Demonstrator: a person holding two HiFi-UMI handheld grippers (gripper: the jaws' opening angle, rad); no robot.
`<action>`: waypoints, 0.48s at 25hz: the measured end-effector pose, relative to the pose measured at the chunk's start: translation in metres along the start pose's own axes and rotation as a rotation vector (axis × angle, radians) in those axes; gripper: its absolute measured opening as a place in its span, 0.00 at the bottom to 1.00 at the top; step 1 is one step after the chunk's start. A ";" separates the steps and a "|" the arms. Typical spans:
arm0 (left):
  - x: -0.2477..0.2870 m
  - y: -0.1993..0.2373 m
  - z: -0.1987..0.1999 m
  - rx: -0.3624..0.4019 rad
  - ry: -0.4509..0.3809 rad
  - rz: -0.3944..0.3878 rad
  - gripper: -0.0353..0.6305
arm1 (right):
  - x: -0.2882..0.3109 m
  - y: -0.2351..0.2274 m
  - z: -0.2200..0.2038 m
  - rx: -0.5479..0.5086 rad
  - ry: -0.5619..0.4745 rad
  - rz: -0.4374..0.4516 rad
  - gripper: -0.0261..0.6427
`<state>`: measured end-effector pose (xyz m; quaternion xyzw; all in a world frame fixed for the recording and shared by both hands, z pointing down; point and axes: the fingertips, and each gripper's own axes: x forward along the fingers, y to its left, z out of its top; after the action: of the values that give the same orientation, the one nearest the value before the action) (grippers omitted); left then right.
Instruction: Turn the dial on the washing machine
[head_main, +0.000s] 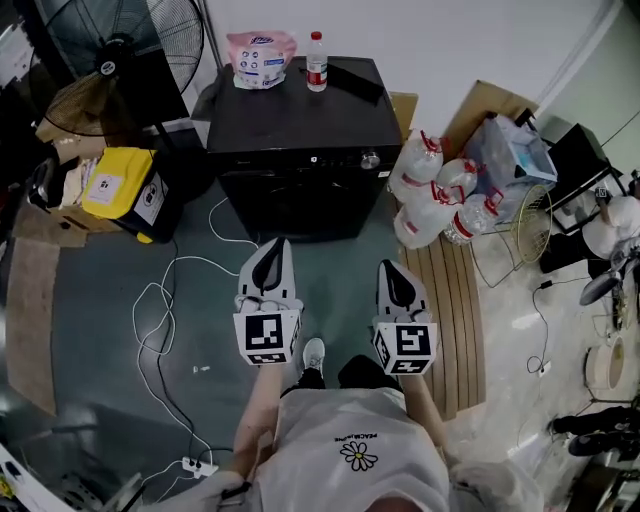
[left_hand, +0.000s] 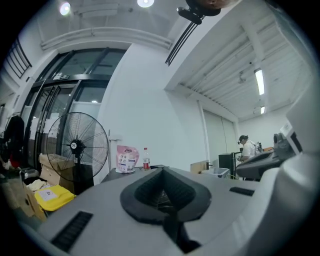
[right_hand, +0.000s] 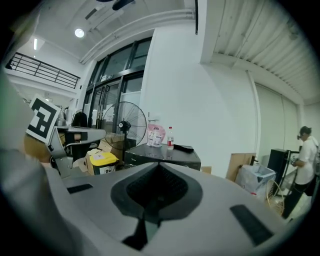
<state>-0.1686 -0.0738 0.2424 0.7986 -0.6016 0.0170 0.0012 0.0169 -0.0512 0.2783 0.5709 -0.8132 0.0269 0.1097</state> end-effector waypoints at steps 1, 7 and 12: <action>0.006 0.002 -0.001 0.001 0.003 -0.002 0.05 | 0.005 -0.002 0.003 0.000 -0.004 -0.003 0.04; 0.027 0.001 0.005 0.019 0.002 -0.002 0.05 | 0.032 -0.009 0.015 -0.003 -0.050 0.019 0.04; 0.038 -0.002 0.009 0.027 -0.008 0.043 0.05 | 0.046 -0.018 0.029 -0.036 -0.107 0.060 0.04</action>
<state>-0.1558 -0.1101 0.2345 0.7857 -0.6182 0.0219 -0.0127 0.0145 -0.1048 0.2583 0.5447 -0.8351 -0.0152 0.0755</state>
